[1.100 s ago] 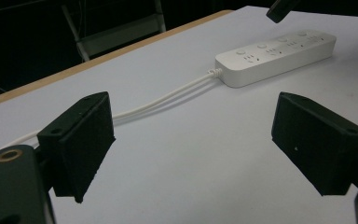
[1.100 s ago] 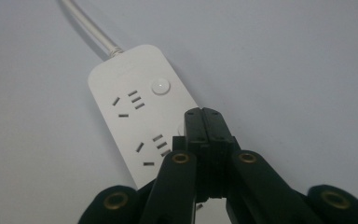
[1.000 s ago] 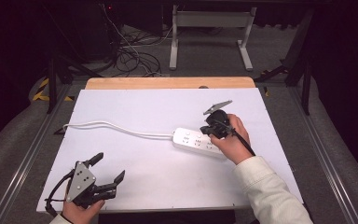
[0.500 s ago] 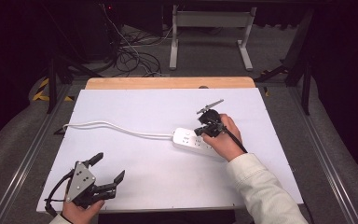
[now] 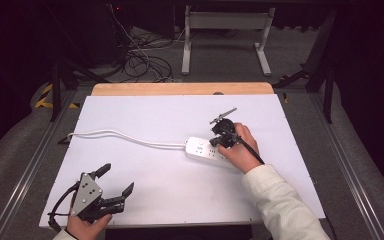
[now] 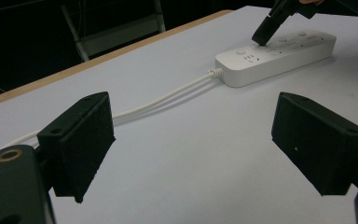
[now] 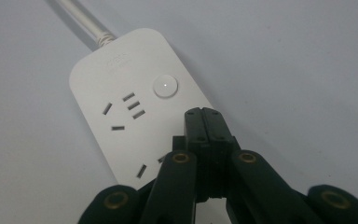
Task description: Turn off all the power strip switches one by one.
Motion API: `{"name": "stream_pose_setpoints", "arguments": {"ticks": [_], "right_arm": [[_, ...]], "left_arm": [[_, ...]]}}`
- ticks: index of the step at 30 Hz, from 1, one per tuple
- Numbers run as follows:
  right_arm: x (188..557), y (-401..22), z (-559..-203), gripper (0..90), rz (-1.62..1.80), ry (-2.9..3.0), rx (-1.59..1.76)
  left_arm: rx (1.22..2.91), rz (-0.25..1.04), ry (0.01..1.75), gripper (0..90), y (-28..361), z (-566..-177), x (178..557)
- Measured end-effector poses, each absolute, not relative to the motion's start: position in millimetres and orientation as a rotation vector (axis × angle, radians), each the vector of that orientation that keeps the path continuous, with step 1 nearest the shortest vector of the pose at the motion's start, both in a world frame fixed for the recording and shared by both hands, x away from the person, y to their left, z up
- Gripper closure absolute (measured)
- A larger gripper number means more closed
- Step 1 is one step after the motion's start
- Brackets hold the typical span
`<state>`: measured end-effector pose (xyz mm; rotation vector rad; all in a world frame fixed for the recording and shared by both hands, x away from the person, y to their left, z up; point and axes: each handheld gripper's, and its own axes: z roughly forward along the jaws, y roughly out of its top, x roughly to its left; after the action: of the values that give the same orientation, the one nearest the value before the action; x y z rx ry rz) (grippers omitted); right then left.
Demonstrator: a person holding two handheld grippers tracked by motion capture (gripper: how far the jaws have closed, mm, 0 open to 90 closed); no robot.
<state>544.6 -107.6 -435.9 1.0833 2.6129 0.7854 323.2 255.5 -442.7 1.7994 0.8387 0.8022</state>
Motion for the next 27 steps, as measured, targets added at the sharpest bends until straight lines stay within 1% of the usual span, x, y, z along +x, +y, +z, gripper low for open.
{"name": "stream_pose_setpoints", "arguments": {"ticks": [27], "right_arm": [[540.7, -108.8, -441.2, 90.0, 0.805, 2.569, 1.121]], "left_arm": [[1.799, 0.795, 0.836, 13.5, 255.1, -442.7, 322.1]]}}
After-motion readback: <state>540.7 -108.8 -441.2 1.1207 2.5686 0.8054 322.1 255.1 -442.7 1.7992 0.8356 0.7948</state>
